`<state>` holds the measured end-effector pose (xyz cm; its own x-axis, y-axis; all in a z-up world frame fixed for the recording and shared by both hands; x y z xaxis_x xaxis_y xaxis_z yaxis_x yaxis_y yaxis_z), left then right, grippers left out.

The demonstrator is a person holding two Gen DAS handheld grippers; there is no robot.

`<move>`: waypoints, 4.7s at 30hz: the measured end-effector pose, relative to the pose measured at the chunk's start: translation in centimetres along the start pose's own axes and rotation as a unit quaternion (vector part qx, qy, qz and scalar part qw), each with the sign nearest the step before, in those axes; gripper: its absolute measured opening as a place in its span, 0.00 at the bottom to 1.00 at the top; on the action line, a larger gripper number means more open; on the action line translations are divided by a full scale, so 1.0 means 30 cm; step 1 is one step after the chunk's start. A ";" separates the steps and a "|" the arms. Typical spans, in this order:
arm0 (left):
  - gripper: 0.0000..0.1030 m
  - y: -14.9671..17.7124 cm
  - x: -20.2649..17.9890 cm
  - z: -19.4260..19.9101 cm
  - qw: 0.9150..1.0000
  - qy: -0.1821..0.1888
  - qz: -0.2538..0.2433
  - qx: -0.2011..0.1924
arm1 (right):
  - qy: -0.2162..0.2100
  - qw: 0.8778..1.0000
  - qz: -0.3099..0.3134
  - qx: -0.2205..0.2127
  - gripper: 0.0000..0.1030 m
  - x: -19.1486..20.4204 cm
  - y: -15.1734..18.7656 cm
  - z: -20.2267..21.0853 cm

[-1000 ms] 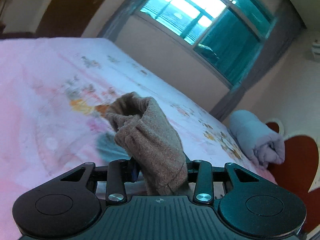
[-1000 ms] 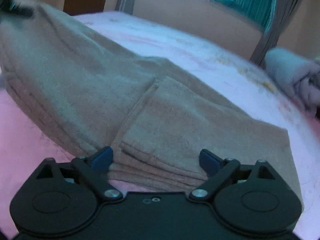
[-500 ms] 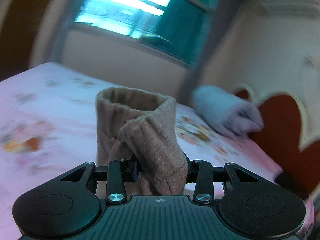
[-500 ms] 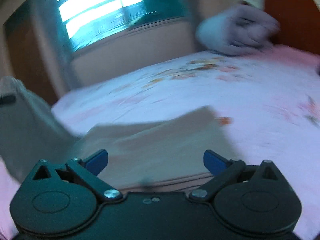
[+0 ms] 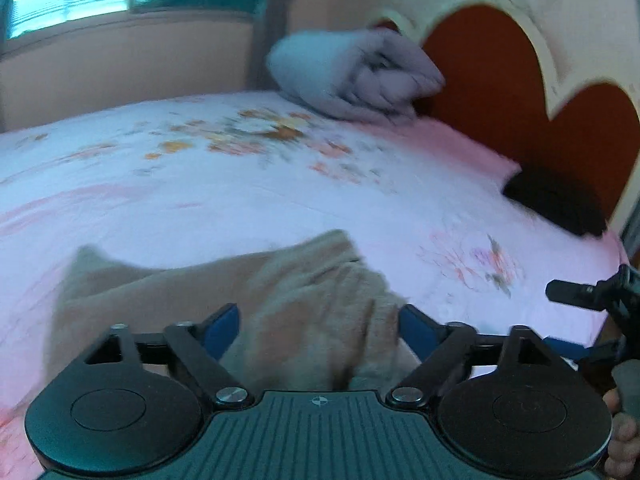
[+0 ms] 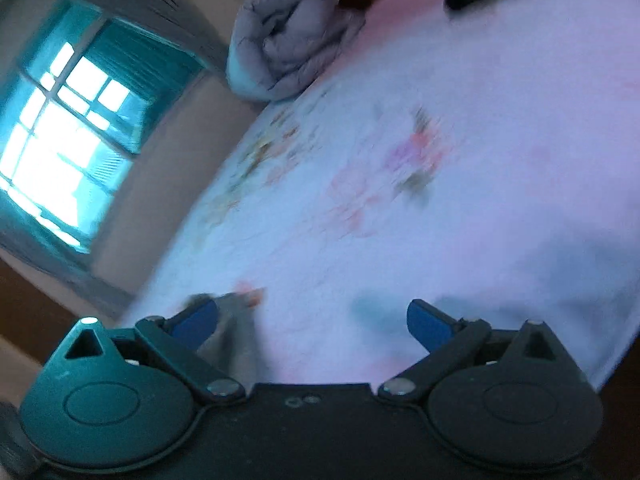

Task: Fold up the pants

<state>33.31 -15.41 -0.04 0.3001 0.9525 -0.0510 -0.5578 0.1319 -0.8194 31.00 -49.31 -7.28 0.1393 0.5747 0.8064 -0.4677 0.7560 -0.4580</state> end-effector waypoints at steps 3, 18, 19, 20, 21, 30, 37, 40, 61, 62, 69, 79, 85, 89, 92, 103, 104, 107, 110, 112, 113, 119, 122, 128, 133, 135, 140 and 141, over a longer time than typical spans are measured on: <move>0.89 0.024 0.175 0.076 0.998 -0.063 0.020 -0.016 | -0.061 0.995 -0.029 0.073 0.93 0.079 0.065 -0.093; 0.91 0.361 0.739 0.253 0.973 -0.160 0.165 0.006 | -0.022 0.982 -0.120 0.142 0.72 0.156 0.263 -0.272; 0.91 0.365 0.742 0.251 0.973 -0.157 0.168 0.004 | -0.010 0.981 -0.127 0.149 0.72 0.171 0.277 -0.283; 0.91 0.365 0.746 0.246 0.973 -0.154 0.171 0.001 | -0.003 0.979 -0.137 0.153 0.71 0.187 0.289 -0.299; 0.91 0.362 0.750 0.244 0.973 -0.150 0.175 -0.002 | 0.008 0.977 -0.144 0.156 0.71 0.196 0.300 -0.320; 0.91 0.436 0.794 0.263 0.970 -0.140 0.201 -0.001 | -0.036 0.991 0.054 0.119 0.23 0.422 0.299 -0.320; 0.91 0.467 0.817 0.262 0.966 -0.143 0.213 0.003 | -0.101 0.982 0.125 0.098 0.04 0.548 0.224 -0.328; 0.91 0.471 0.822 0.256 0.965 -0.144 0.217 0.005 | -0.028 0.989 0.062 0.131 0.09 0.374 0.228 -0.366; 0.93 0.506 0.964 0.300 0.935 -0.204 0.290 0.002 | 0.030 0.964 0.178 0.195 0.74 0.641 0.459 -0.644; 0.94 0.514 0.985 0.309 0.931 -0.217 0.295 0.004 | 0.043 0.961 0.192 0.194 0.74 0.650 0.474 -0.652; 0.96 0.578 1.091 0.320 0.906 -0.267 0.327 0.025 | 0.080 0.951 0.220 0.201 0.02 0.633 0.523 -0.692; 0.97 0.596 1.078 0.301 0.914 -0.269 0.302 0.036 | 0.064 0.988 0.053 0.132 0.17 0.250 0.457 -0.321; 0.98 0.587 1.055 0.292 0.915 -0.266 0.300 0.038 | 0.010 0.996 0.016 0.083 0.85 0.252 0.373 -0.196; 0.99 0.578 1.030 0.280 0.918 -0.262 0.294 0.040 | 0.009 0.997 -0.012 0.075 0.78 0.234 0.321 -0.199; 1.00 0.573 1.014 0.278 0.920 -0.260 0.290 0.041 | 0.004 0.996 -0.047 0.078 0.65 0.217 0.298 -0.247; 1.00 0.571 1.003 0.259 0.925 -0.263 0.272 0.050 | 0.048 0.991 -0.070 0.106 0.47 0.130 0.270 -0.413; 1.00 0.569 1.001 0.258 0.925 -0.263 0.269 0.049 | 0.053 0.990 -0.067 0.114 0.46 0.131 0.271 -0.425; 1.00 0.569 0.999 0.255 0.926 -0.264 0.266 0.049 | 0.048 0.991 -0.027 0.123 0.30 0.181 0.263 -0.442; 1.00 0.571 0.994 0.250 0.927 -0.267 0.257 0.053 | -0.031 0.992 0.052 0.109 0.27 0.362 0.240 -0.410; 1.00 0.573 0.991 0.247 0.928 -0.270 0.252 0.055 | -0.092 0.988 0.087 0.086 0.27 0.488 0.217 -0.370; 1.00 0.572 0.989 0.246 0.928 -0.271 0.251 0.056 | -0.122 0.985 0.099 0.070 0.27 0.539 0.207 -0.340; 1.00 0.569 0.976 0.238 0.929 -0.273 0.244 0.060 | -0.056 0.996 -0.046 0.057 0.27 0.212 0.219 -0.364; 1.00 0.563 0.961 0.237 0.932 -0.267 0.236 0.062 | -0.013 0.991 -0.098 0.086 0.28 0.039 0.270 -0.384; 1.00 0.540 0.934 0.211 0.935 -0.265 0.227 0.065 | -0.038 0.995 -0.060 0.076 0.29 0.118 0.255 -0.348; 1.00 0.487 0.884 0.184 0.944 -0.228 0.232 0.052 | -0.016 0.990 -0.083 0.115 0.34 0.039 0.250 -0.377; 1.00 0.444 0.848 0.166 0.955 -0.179 0.234 0.038 | -0.029 0.992 -0.044 0.112 0.45 0.078 0.209 -0.348; 1.00 0.323 0.755 0.012 0.966 -0.078 0.243 0.032 | -0.062 0.995 -0.018 0.075 0.81 0.033 0.064 -0.300; 1.00 0.305 0.740 -0.034 0.967 -0.065 0.244 0.040 | -0.063 0.993 -0.024 0.092 0.77 0.008 0.056 -0.320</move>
<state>35.68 6.67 -9.25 -0.1103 0.9321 -0.3449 -0.6675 -0.3266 -0.6691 38.63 -44.88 -11.46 0.0597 0.4868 0.8715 -0.6169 0.7043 -0.3511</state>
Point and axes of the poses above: each gripper's, at about its wrist camera, not at the fingertips, and z roughly against the way its jaws point, x to its left, y to its underside, the point moved 6 cm from there along -z, roughly the way its jaws point, and after that the axes turned 8 degrees about -y, right-handed, at the moved point
